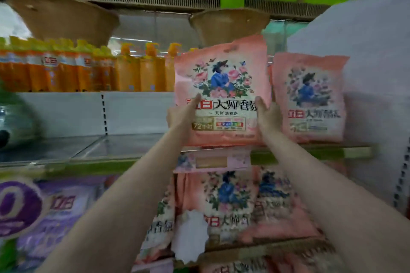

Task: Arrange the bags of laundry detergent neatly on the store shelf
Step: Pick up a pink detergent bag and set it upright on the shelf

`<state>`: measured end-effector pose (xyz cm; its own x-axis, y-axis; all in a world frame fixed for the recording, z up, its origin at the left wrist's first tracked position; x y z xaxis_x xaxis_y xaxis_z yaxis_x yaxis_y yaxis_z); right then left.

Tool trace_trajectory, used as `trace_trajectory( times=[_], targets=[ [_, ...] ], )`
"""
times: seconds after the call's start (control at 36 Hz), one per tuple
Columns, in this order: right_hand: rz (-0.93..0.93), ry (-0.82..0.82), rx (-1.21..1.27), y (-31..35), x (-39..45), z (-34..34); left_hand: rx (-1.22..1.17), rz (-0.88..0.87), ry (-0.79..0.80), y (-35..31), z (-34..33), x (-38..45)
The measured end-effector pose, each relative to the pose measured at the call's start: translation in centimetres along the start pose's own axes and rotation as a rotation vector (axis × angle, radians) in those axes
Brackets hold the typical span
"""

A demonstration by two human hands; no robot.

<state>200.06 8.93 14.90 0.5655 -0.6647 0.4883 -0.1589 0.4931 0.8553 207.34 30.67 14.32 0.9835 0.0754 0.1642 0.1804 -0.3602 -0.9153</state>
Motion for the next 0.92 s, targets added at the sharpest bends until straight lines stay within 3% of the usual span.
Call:
trace_trajectory(
  times=[0.06,0.22,0.56,0.92],
  targets=[
    [-0.024,0.007,0.02,-1.6,1.9,1.2,-0.016,0.003,0.054,1.2,-2.6,0.3],
    [0.005,-0.026,-0.038,-6.4,7.8,5.6,0.093,-0.08,0.021,3.4,-10.4,-1.1],
    [-0.044,-0.019,0.057,-14.1,15.8,14.0,-0.028,0.01,0.17,11.0,-23.9,-2.2],
    [-0.056,-0.075,0.106,-18.1,20.8,21.4,-0.026,-0.072,0.309,14.3,-33.2,-5.7]
  ],
)
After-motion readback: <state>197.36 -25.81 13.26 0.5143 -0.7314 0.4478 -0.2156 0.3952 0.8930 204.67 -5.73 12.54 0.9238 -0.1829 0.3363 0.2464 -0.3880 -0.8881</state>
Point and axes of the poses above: each hand's wrist, its own x-axis towards the middle knuckle, its own z-axis out of the back of the hand, y = z × x, the point moved 4 cm from there along x, towards the middle knuckle, and after that the axes turned 9 degrees about -x, right-handed, at the moved point
